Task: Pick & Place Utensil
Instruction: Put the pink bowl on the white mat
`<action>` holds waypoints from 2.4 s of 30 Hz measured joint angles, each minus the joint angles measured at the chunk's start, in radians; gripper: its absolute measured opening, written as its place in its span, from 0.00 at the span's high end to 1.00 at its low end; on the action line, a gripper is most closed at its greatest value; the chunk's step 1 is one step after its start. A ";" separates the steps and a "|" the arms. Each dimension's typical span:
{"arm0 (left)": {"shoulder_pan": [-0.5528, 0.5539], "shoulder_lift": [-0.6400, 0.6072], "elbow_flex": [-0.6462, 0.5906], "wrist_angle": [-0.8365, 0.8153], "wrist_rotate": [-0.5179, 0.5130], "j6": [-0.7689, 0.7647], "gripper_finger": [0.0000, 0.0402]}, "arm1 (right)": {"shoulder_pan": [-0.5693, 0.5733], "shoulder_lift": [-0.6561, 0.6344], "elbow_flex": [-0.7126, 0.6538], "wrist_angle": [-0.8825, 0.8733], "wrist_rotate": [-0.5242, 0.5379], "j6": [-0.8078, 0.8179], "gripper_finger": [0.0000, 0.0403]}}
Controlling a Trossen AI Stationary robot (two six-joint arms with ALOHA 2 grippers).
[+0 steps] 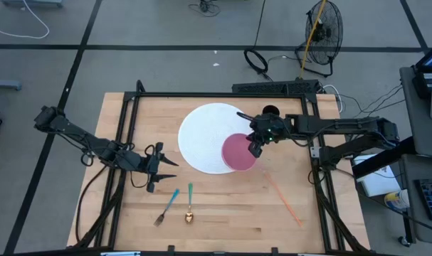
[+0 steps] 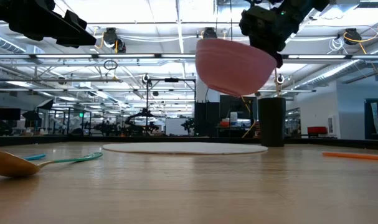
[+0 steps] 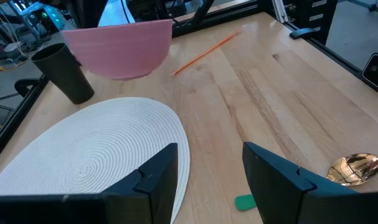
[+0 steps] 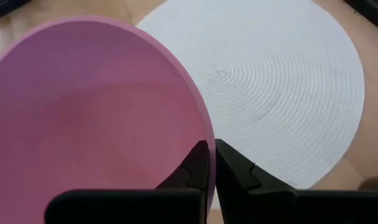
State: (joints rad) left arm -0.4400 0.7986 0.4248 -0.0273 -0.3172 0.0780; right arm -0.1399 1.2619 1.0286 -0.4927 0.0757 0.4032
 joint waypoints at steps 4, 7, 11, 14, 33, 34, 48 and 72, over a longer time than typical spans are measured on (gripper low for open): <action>0.000 0.000 0.000 0.000 0.000 0.000 0.54 | -0.031 0.035 0.000 0.035 -0.002 -0.005 0.99; 0.000 0.000 0.000 0.000 0.000 0.000 0.54 | -0.062 0.063 -0.001 0.032 -0.003 0.000 0.99; 0.000 0.000 0.000 0.000 0.000 0.001 0.54 | -0.100 0.103 -0.001 0.074 -0.037 0.003 0.99; 0.000 0.000 0.000 0.000 0.000 0.006 0.54 | -0.123 0.134 -0.001 0.144 -0.067 0.003 0.99; 0.003 0.000 0.000 -0.002 0.000 0.006 0.54 | -0.167 0.291 0.101 0.247 -0.108 0.003 0.99; 0.003 0.000 0.000 -0.002 0.000 0.006 0.54 | -0.167 0.293 0.104 0.240 -0.107 0.003 0.99; 0.003 0.000 0.000 -0.003 0.000 0.006 0.54 | -0.195 0.435 0.143 0.224 -0.131 0.016 0.99; 0.004 0.000 0.000 -0.008 0.000 0.006 0.54 | -0.208 0.467 0.158 0.212 -0.105 0.027 0.99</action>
State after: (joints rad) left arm -0.4362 0.7986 0.4248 -0.0349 -0.3172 0.0843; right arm -0.3481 1.7290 1.1870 -0.2810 -0.0289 0.4304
